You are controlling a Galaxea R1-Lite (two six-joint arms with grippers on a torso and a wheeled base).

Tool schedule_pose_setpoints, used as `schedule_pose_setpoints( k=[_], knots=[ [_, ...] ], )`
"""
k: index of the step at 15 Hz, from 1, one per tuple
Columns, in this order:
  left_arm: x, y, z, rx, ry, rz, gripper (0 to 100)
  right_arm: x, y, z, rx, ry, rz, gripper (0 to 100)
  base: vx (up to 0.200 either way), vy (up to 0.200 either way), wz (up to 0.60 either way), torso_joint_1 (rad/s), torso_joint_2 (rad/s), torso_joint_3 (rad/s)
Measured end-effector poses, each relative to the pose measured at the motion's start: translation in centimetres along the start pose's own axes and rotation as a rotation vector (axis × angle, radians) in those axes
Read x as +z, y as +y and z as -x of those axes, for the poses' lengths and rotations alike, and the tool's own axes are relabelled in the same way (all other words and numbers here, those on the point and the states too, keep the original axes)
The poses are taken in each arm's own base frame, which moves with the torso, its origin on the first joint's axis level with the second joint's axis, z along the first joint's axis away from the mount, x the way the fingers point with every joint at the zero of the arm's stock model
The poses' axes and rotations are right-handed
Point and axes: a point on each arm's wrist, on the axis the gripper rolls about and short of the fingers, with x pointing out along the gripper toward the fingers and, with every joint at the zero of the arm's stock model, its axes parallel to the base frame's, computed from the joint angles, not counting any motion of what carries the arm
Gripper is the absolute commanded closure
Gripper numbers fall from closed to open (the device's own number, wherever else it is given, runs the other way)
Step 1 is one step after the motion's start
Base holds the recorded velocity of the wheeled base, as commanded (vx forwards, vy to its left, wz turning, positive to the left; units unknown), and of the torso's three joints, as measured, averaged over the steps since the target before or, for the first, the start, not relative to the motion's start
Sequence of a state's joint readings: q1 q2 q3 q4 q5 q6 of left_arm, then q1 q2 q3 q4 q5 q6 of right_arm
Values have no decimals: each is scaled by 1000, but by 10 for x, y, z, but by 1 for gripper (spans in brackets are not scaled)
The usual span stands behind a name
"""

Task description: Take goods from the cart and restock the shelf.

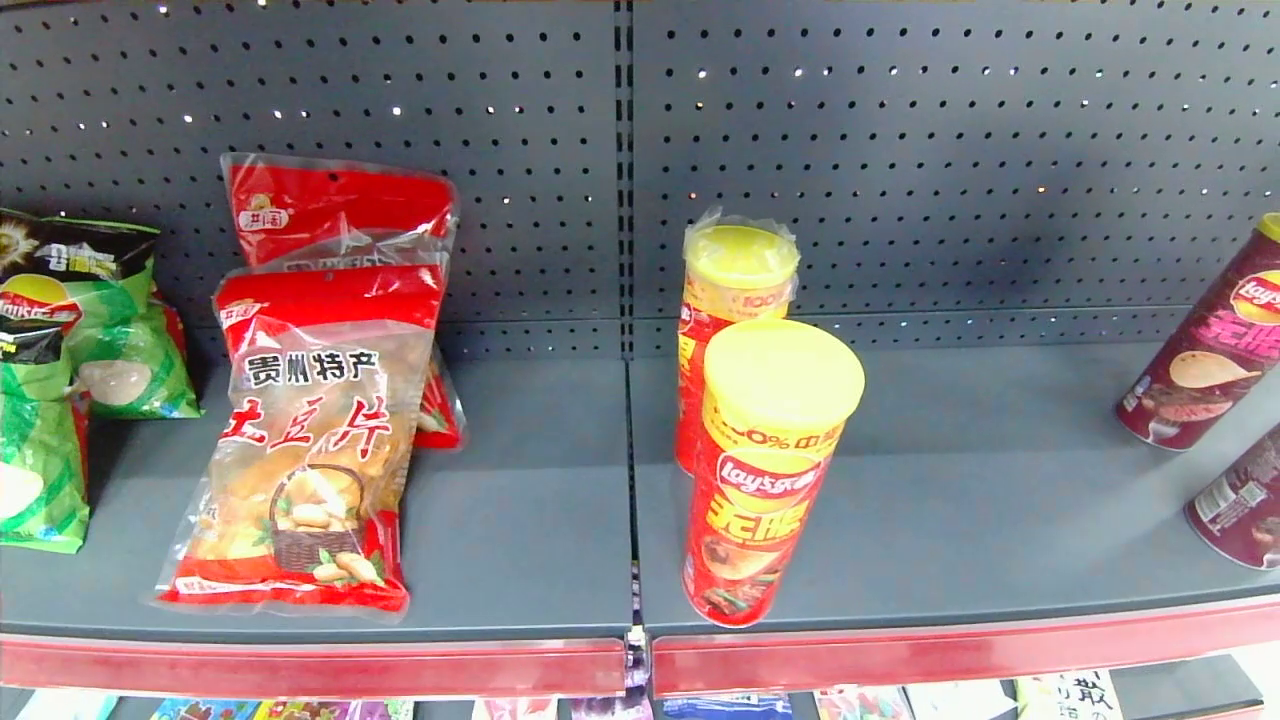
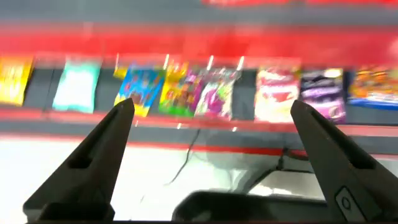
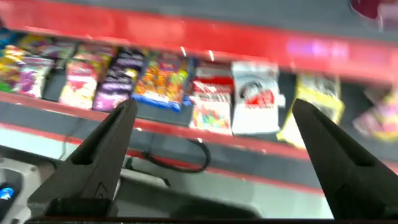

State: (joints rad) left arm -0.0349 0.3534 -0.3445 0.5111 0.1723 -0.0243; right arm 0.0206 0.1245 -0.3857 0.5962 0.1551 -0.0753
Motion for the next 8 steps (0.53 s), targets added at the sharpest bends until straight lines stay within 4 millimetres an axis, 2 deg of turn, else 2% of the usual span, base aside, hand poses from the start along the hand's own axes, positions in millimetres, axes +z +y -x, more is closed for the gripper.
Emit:
schedule_pose_setpoints(
  k=[2,4,8],
  knots=[
    [-20,-1,1,-12,-46,20,0,-16,0,-2,-96,-12,-4,0,0,0,0,0,0,0],
    [-30,-2,5,-110,-143,17,0,-21,-1,-6,-141,-64,0,0,0,0,0,0,0,0],
    [-32,-4,0,-152,-476,33,0,-24,-2,-11,-160,-116,21,0,0,0,0,0,0,0]
  ],
)
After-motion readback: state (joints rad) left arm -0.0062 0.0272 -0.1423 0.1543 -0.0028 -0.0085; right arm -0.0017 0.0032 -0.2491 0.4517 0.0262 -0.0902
